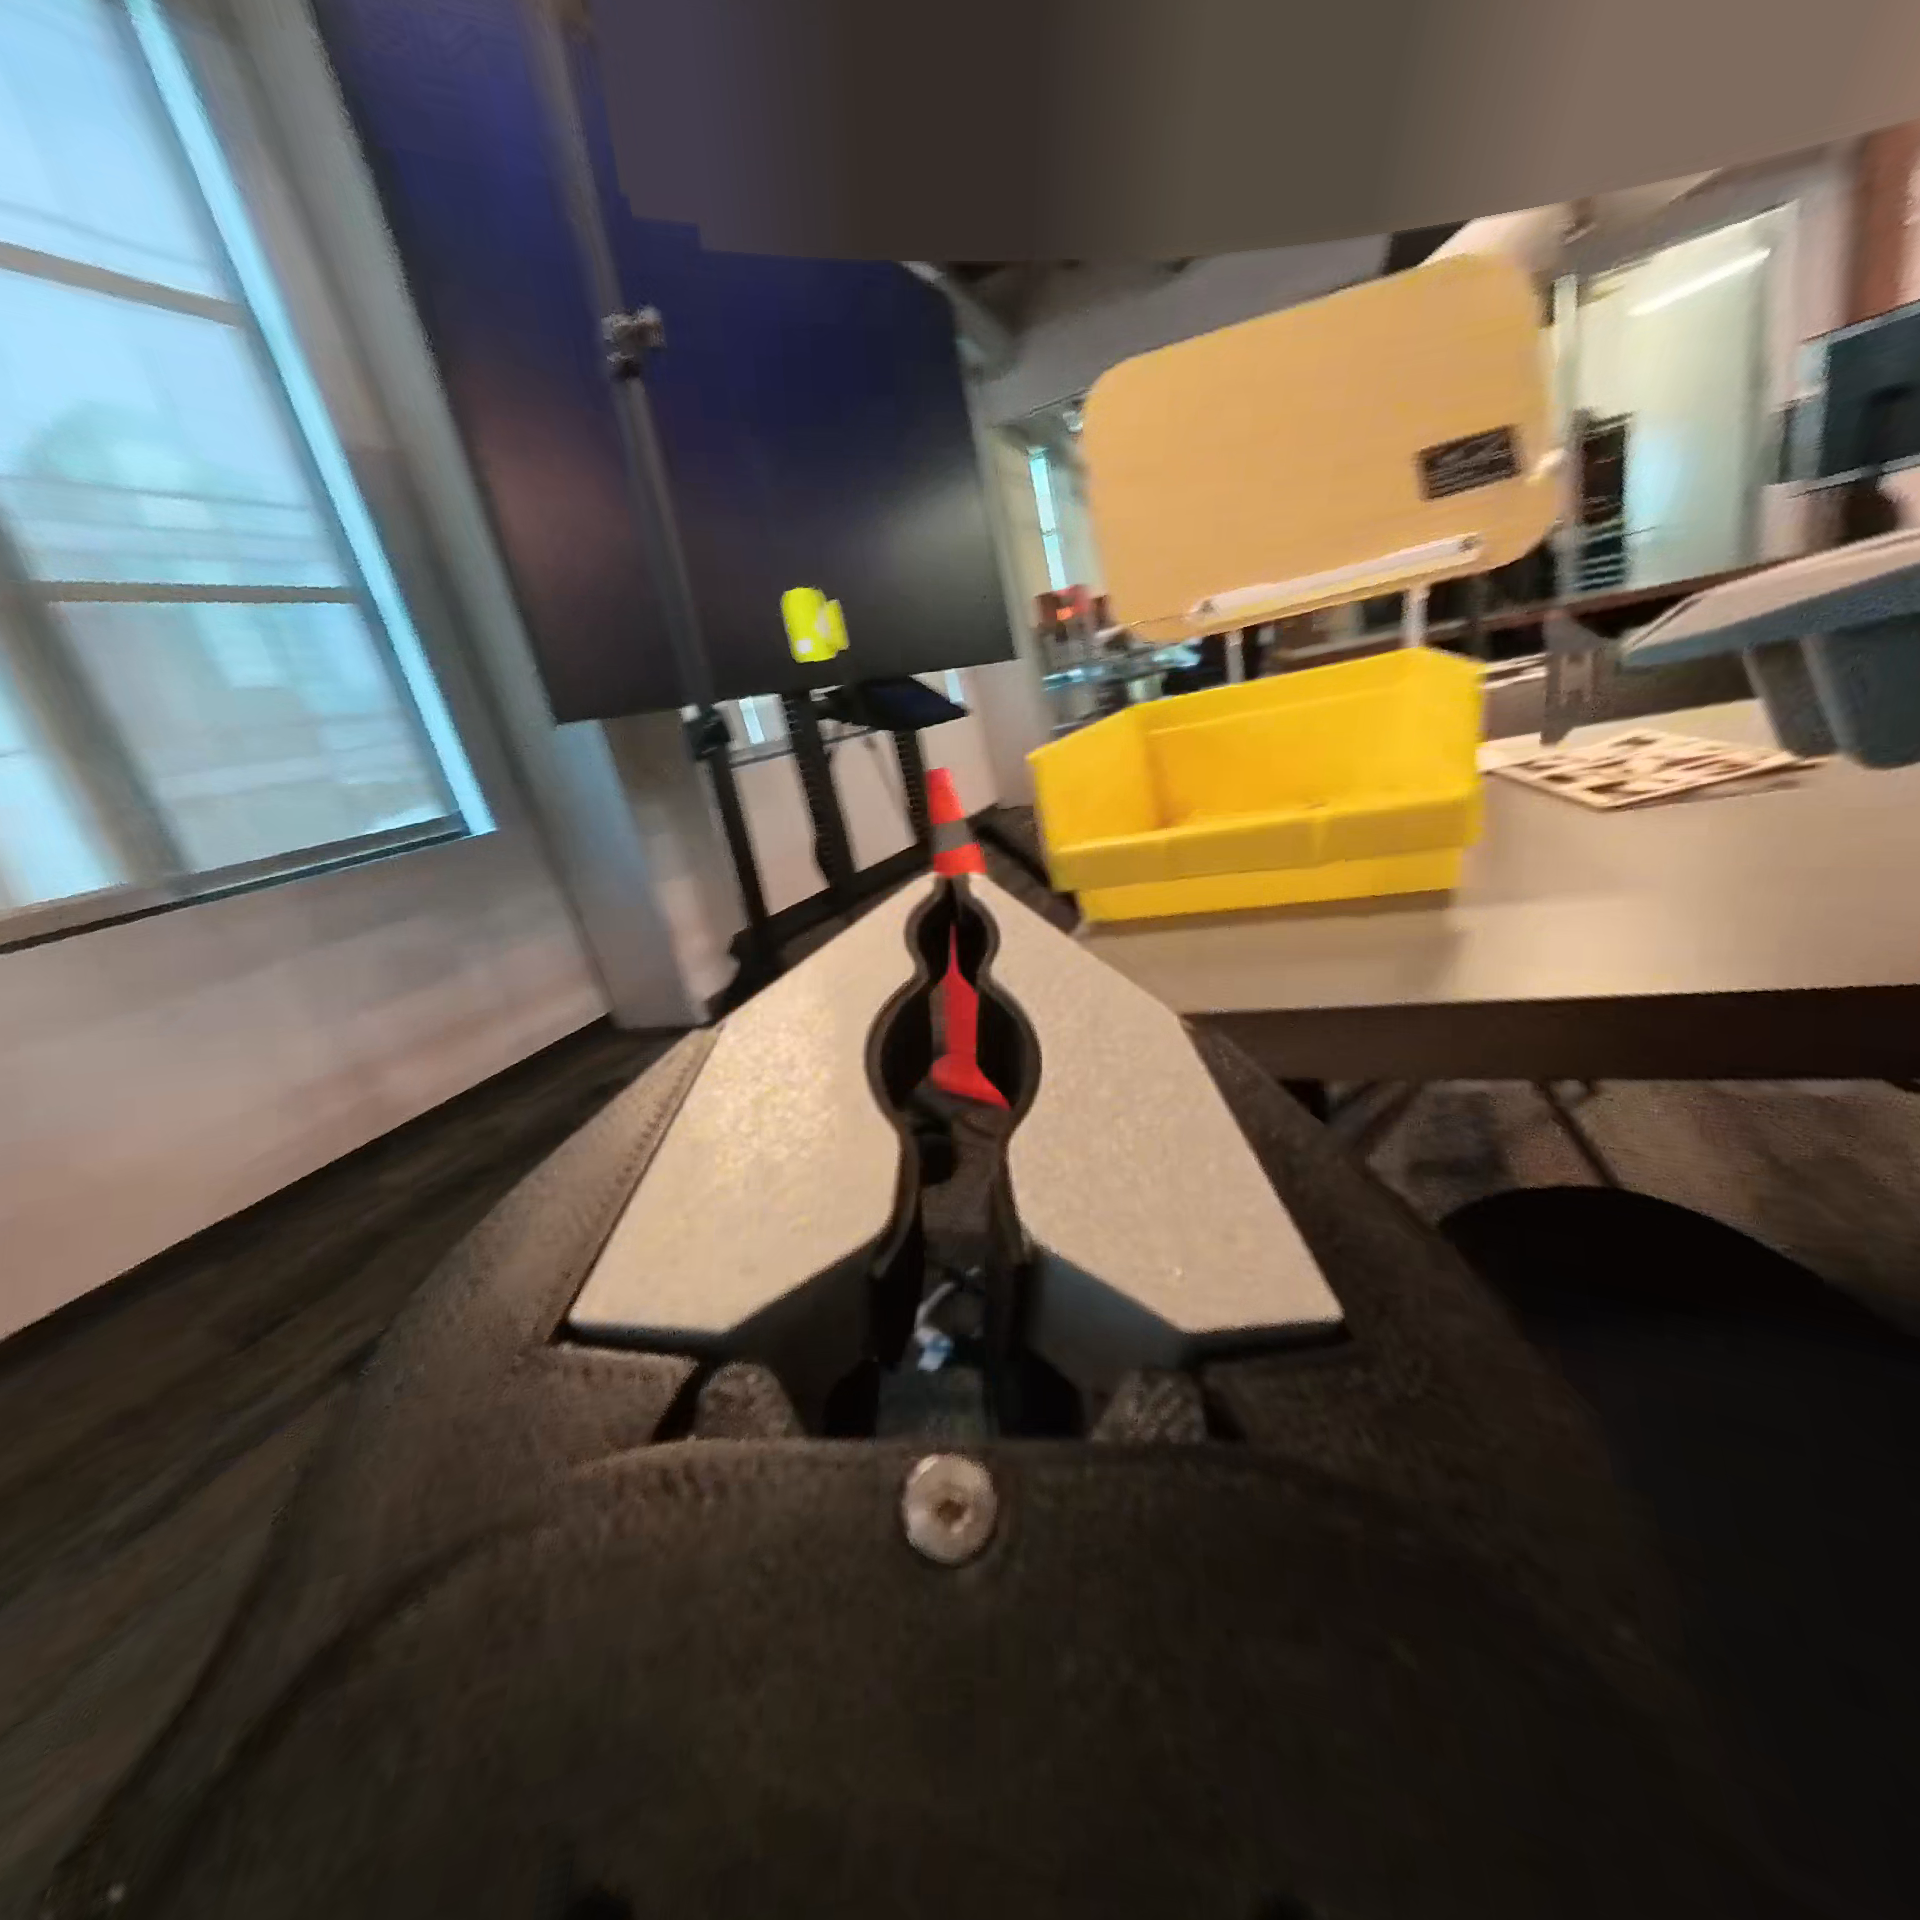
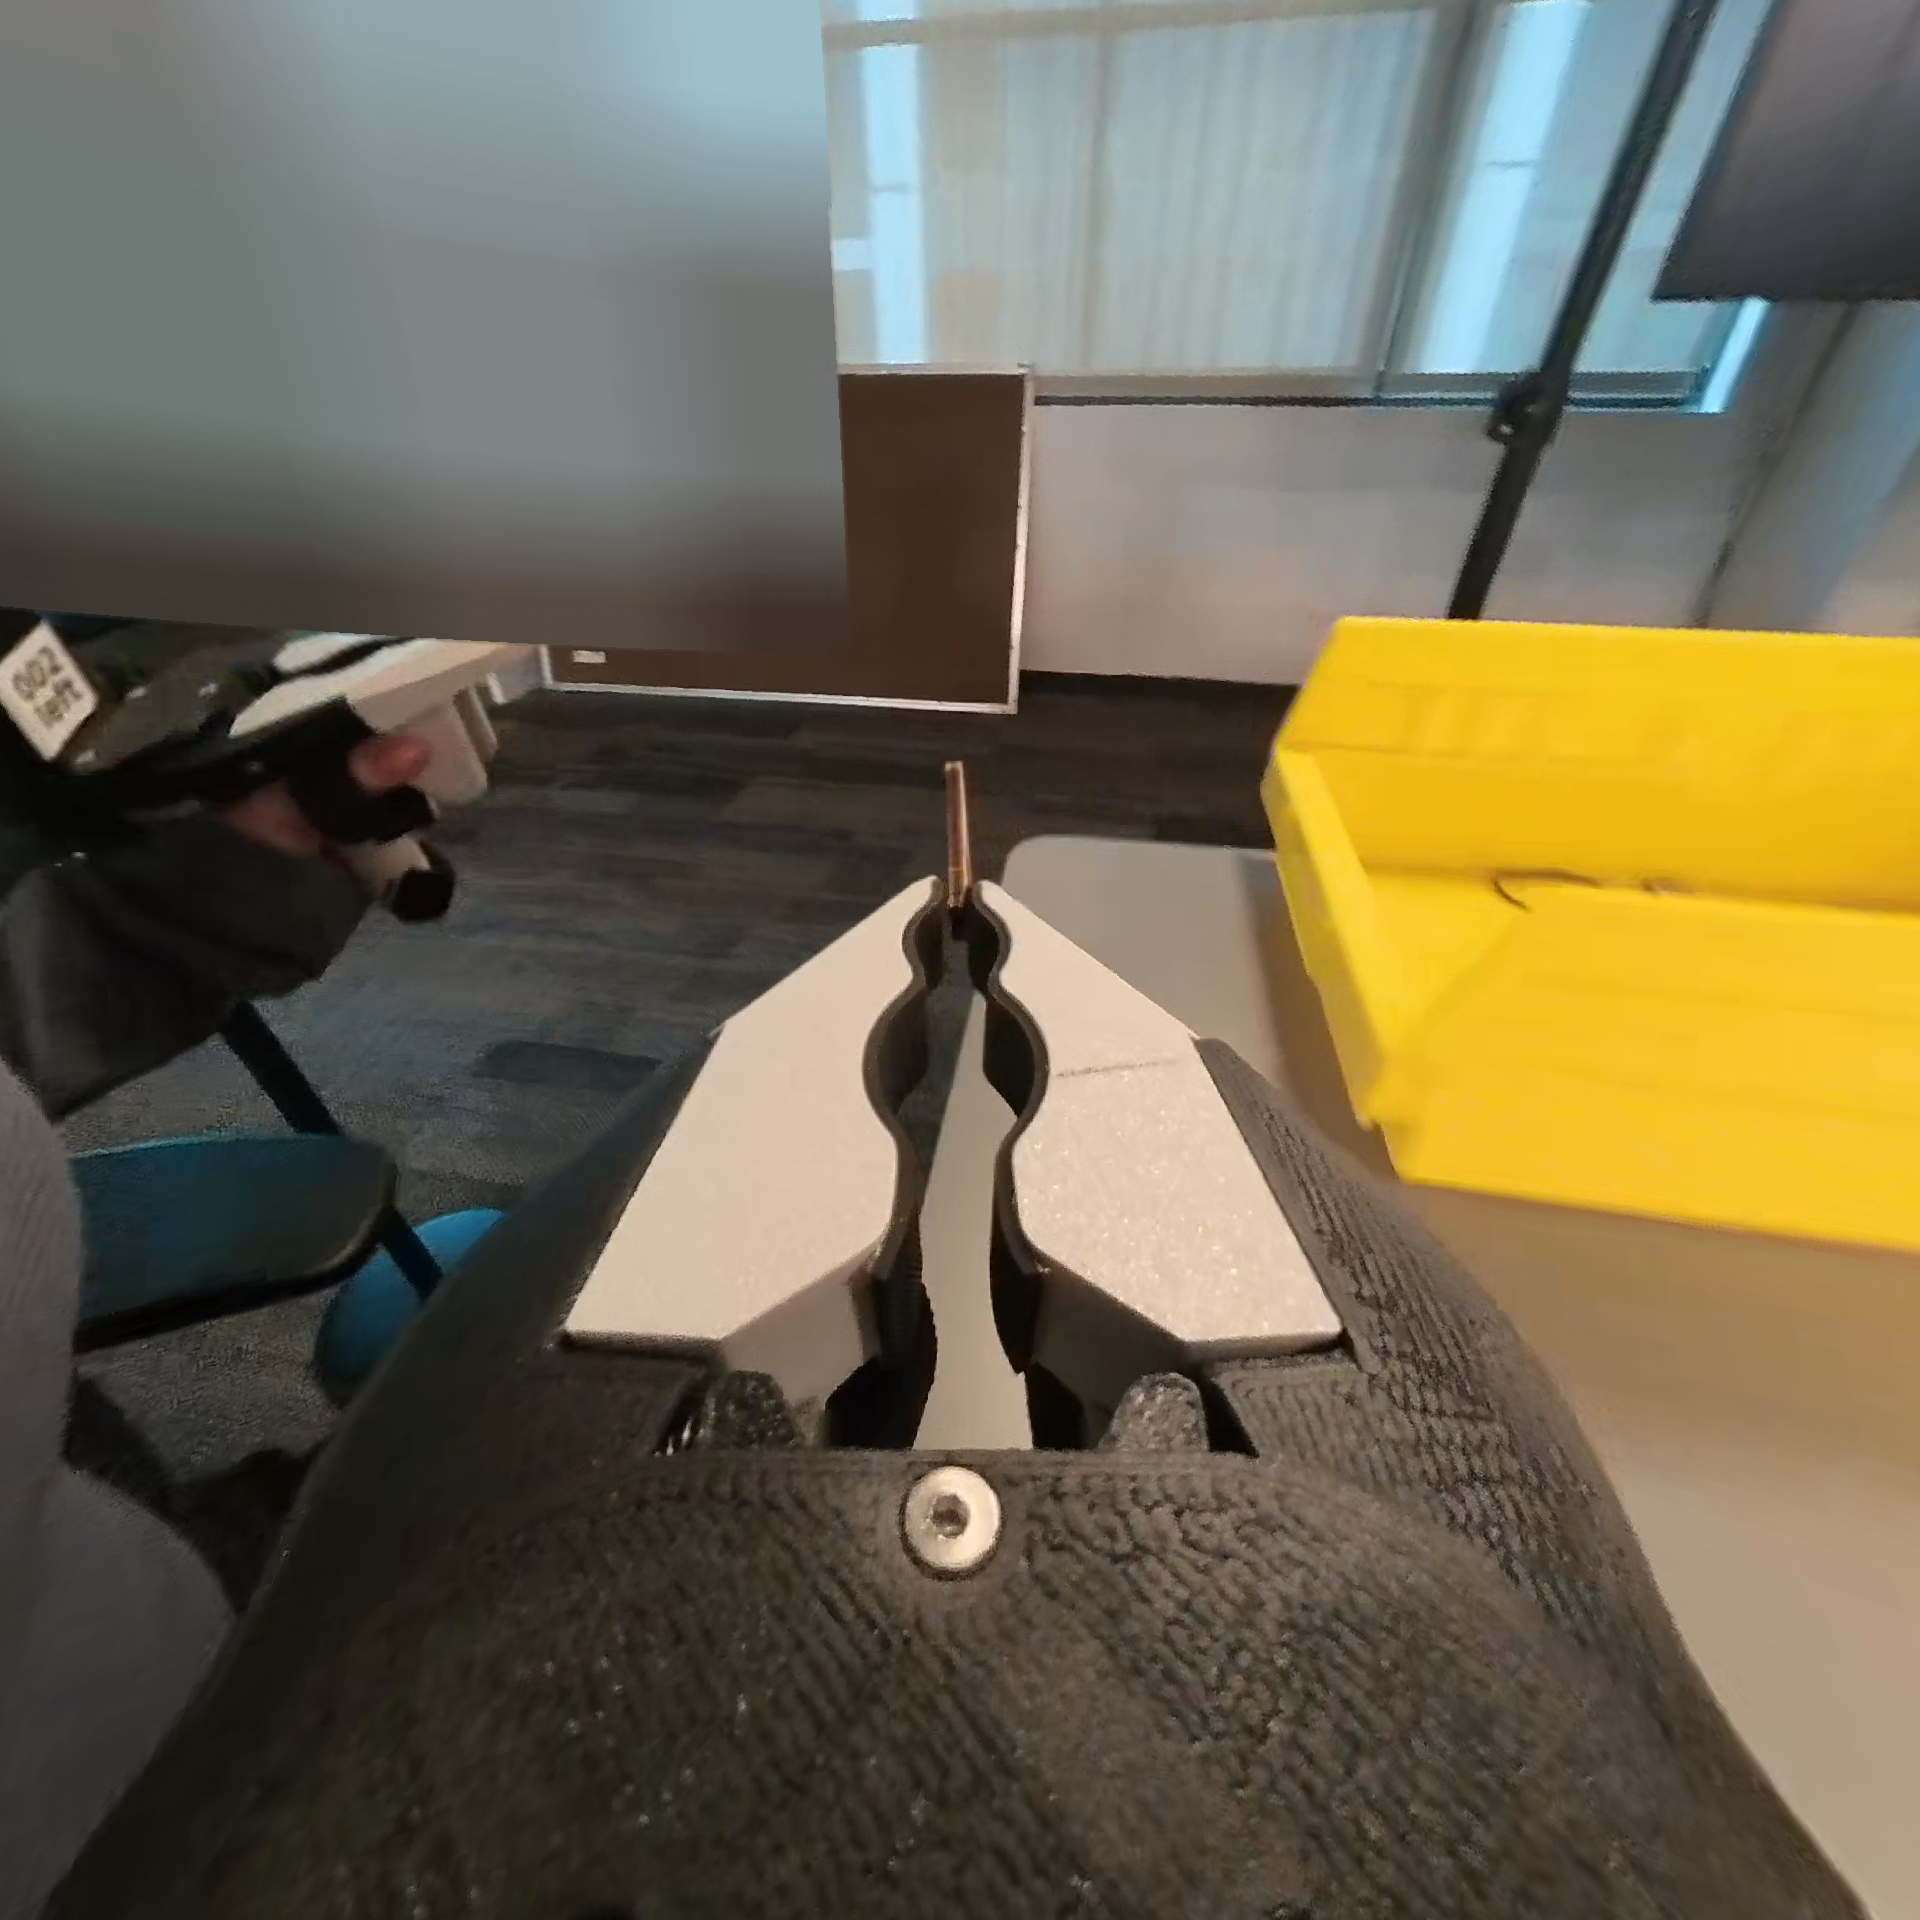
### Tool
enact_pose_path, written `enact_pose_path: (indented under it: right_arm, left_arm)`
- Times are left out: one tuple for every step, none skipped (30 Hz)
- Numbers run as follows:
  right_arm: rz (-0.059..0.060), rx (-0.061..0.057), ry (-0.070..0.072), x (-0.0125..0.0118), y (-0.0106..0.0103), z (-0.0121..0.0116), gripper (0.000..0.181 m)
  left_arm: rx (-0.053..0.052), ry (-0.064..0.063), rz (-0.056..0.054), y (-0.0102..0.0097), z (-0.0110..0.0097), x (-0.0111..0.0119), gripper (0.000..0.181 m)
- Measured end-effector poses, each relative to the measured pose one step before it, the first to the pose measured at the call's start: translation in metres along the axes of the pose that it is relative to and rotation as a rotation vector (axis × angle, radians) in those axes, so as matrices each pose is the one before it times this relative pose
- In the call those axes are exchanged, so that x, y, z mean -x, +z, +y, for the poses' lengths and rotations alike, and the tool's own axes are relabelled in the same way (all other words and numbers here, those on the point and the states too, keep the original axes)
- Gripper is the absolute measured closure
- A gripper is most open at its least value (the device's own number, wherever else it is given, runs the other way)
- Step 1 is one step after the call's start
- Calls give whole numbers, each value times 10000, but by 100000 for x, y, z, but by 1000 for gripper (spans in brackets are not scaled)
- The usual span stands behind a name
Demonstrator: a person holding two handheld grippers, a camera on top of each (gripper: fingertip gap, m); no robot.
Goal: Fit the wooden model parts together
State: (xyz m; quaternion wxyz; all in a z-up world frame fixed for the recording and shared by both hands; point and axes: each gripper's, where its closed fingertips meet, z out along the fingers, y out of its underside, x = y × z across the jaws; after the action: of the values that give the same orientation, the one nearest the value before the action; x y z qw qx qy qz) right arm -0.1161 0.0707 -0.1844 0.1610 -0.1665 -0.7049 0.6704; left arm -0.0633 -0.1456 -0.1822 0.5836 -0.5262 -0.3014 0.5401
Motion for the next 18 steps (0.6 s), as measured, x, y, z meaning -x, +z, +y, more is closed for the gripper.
enact_pose_path:
  right_arm:
    - [-209,-129,-174,217,1292,-89,180]
    - [-197,-124,-252,201,1241,-57,180]
    - [-127,-106,-338,94,1167,-4,180]
    - [-50,-90,-446,-3,1040,76,180]
    - [42,-77,-542,-108,887,146,180]
    - [121,-54,-487,-207,751,144,180]
    - [46,-67,-301,-103,651,22,180]
    - [-73,-101,-178,53,594,-59,180]
    - [-56,-40,-150,-4,589,76,180]
    - [-19,55,-115,-114,576,206,181]
    - [-56,50,-72,-90,525,161,181]
    - [-86,11,-55,-54,439,108,181]
    - [-50,25,-48,-90,358,122,181]
    - [-10,54,-55,-102,282,145,181]
    - [-3,85,-46,-66,223,184,181]
    - [-25,112,-29,12,179,218,181]
    - [-47,132,-6,65,139,231,181]
    - [-62,112,6,92,114,213,180]
  left_arm:
    - [99,35,-453,-554,710,662,181]
    - [45,-46,-371,-487,673,541,181]
    - [5,-119,-299,-412,657,433,181]
    - [25,-132,-53,-278,717,79,181]
    - [158,-228,-116,-173,1015,252,181]
    - [120,-423,-81,-86,987,242,181]
    - [-18,-429,60,-73,687,109,181]
    - [8,-351,85,-174,414,140,181]
    - [64,-71,24,-235,298,336,181]
    - [96,222,-270,-245,266,823,181]
    - [29,276,-338,-171,201,910,181]
    - [-52,86,-273,-86,118,717,181]
    - [-49,-149,-298,-41,63,555,181]
    - [13,-80,-304,-4,127,438,181]
    - [99,184,-341,15,258,437,181]
    - [234,402,-573,-18,422,767,181]
    - [331,379,-522,-23,528,692,181]
    - [227,217,-123,52,402,168,181]
